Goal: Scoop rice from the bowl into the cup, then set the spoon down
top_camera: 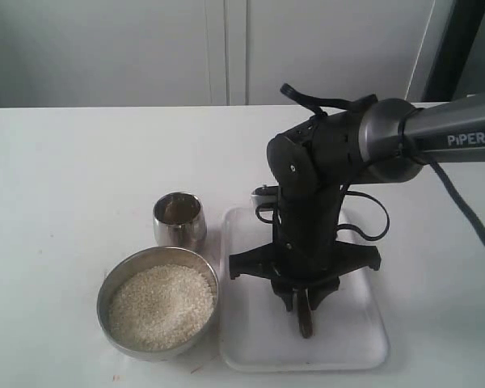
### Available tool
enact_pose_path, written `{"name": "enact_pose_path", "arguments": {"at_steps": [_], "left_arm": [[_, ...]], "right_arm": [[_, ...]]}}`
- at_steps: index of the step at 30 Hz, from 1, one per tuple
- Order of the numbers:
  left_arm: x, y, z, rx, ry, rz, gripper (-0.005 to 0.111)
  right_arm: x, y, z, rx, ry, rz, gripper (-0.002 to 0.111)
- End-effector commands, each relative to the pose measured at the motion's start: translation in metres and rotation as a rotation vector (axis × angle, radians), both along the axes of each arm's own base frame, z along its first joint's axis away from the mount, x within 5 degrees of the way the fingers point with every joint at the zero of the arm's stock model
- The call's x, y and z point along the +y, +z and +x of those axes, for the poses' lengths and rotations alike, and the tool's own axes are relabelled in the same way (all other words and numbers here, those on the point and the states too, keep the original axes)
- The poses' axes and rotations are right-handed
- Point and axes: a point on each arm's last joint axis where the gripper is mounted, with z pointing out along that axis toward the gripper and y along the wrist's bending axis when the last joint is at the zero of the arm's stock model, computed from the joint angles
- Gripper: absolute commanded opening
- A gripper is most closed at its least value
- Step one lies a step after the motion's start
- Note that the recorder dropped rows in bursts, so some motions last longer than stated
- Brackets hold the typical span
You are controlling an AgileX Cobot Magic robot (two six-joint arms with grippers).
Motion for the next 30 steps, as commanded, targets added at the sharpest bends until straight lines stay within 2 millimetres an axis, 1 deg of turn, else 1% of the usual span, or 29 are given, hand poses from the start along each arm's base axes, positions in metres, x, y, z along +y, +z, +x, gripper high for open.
{"name": "enact_pose_path", "arguments": {"at_steps": [1,9,12,15,20,24,28,30], "left_arm": [[0.000,-0.007,-0.001,0.060,-0.004,-0.005,0.014],[0.000,-0.007,-0.001,0.060,-0.004,-0.005,0.014],[0.000,-0.007,-0.001,0.060,-0.004,-0.005,0.014],[0.000,-0.007,-0.001,0.060,-0.004,-0.005,0.014],[0.000,-0.007,-0.001,0.060,-0.004,-0.005,0.014],[0.000,-0.007,-0.001,0.060,-0.004,-0.005,0.014],[0.000,-0.007,-0.001,0.060,-0.004,-0.005,0.014],[0.000,-0.007,-0.001,0.060,-0.004,-0.005,0.014]], "right_arm": [[-0.003,0.002,0.002,-0.006,0.009,-0.007,0.032],[-0.003,0.002,0.002,-0.004,0.009,-0.008,0.032],[-0.003,0.007,0.001,-0.010,0.011,-0.005,0.032],[-0.005,0.018,-0.002,-0.017,0.012,-0.001,0.031],[-0.011,0.051,-0.013,-0.043,0.040,0.012,0.031],[-0.018,0.081,-0.029,-0.052,0.060,0.009,0.030],[-0.021,0.108,-0.049,-0.073,0.107,-0.026,0.020],[-0.018,0.122,-0.060,-0.115,0.135,-0.004,0.014]]}}
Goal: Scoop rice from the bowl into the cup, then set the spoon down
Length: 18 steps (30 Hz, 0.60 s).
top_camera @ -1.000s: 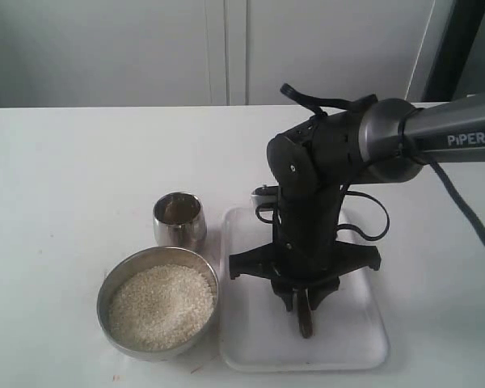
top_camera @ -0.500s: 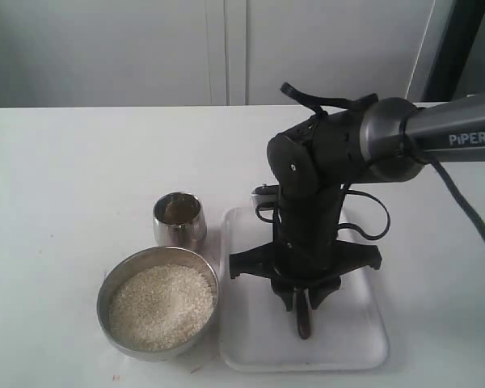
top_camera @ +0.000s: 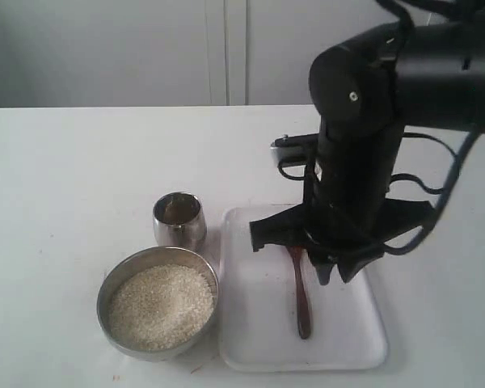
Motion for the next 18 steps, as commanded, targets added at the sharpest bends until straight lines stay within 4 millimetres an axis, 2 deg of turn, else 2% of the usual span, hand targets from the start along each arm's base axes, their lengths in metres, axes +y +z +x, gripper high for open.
{"name": "enact_pose_path", "arguments": {"at_steps": [1,6,14,18], "left_arm": [[0.000,-0.007,-0.001,0.060,-0.004,-0.005,0.014],[0.000,-0.007,-0.001,0.060,-0.004,-0.005,0.014],[0.000,-0.007,-0.001,0.060,-0.004,-0.005,0.014],[0.000,-0.007,-0.001,0.060,-0.004,-0.005,0.014]], "right_arm": [[0.001,0.031,-0.025,-0.066,0.069,0.014,0.012],[0.002,0.057,-0.062,-0.140,0.140,0.074,0.000],[-0.009,0.088,-0.131,-0.241,0.192,0.219,0.000],[-0.021,0.091,-0.163,-0.251,0.194,0.293,0.000]]}}
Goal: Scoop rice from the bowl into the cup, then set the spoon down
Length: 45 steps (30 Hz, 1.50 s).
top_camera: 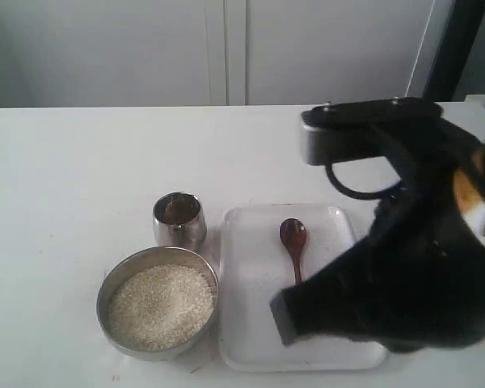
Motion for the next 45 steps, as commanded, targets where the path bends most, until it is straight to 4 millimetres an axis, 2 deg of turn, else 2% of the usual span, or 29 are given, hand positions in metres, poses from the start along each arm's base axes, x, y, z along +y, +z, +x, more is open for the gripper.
{"name": "enact_pose_path", "arguments": {"at_steps": [1,5,9,14,19,36,45], "left_arm": [[0.000,-0.007,-0.001,0.060,-0.004,-0.005,0.014],[0.000,-0.007,-0.001,0.060,-0.004,-0.005,0.014],[0.000,-0.007,-0.001,0.060,-0.004,-0.005,0.014],[0.000,-0.007,-0.001,0.060,-0.004,-0.005,0.014],[0.000,-0.007,-0.001,0.060,-0.004,-0.005,0.014],[0.000,-0.007,-0.001,0.060,-0.004,-0.005,0.014],[0.000,-0.007,-0.001,0.060,-0.004,-0.005,0.014]], "right_arm": [[-0.016,0.000,-0.034,0.005,0.004,0.072,0.000],[-0.027,-0.011,-0.056,0.022,0.034,0.131,0.000],[-0.032,-0.023,-0.067,0.014,0.074,0.177,0.000],[-0.032,-0.031,-0.072,-0.008,0.115,0.224,0.000],[-0.032,-0.031,-0.070,-0.049,0.147,0.224,0.000],[-0.039,-0.002,-0.027,-0.704,0.232,0.098,0.000],[-0.051,0.027,0.002,-0.979,0.103,0.286,0.000]]}}
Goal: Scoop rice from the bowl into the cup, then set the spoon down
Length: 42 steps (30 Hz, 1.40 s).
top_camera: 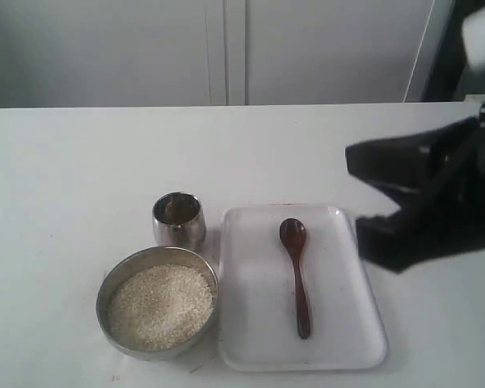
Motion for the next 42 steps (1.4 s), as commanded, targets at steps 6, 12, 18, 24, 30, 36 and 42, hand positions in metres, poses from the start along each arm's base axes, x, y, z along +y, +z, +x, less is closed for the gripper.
{"name": "enact_pose_path", "arguments": {"at_steps": [6,12,18,24,30,36,42], "left_arm": [[0.000,-0.007,-0.001,0.060,-0.004,-0.005,0.014],[0.000,-0.007,-0.001,0.060,-0.004,-0.005,0.014],[0.000,-0.007,-0.001,0.060,-0.004,-0.005,0.014],[0.000,-0.007,-0.001,0.060,-0.004,-0.005,0.014],[0.000,-0.007,-0.001,0.060,-0.004,-0.005,0.014],[0.000,-0.007,-0.001,0.060,-0.004,-0.005,0.014],[0.000,-0.007,-0.001,0.060,-0.004,-0.005,0.014]], "right_arm": [[-0.039,0.039,0.007,-0.296,-0.122,0.258,0.000],[-0.071,0.050,-0.013,-0.376,-0.287,0.278,0.000],[-0.078,0.041,-0.015,-0.324,-0.355,0.188,0.000],[-0.080,0.006,-0.019,-0.298,-0.347,0.087,0.000],[-0.087,-0.038,-0.043,-0.329,-0.277,-0.099,0.000],[-0.096,-0.080,-0.064,-0.339,-0.342,-0.099,0.000],[-0.102,-0.121,-0.070,-0.331,-0.467,-0.036,0.000]]}}
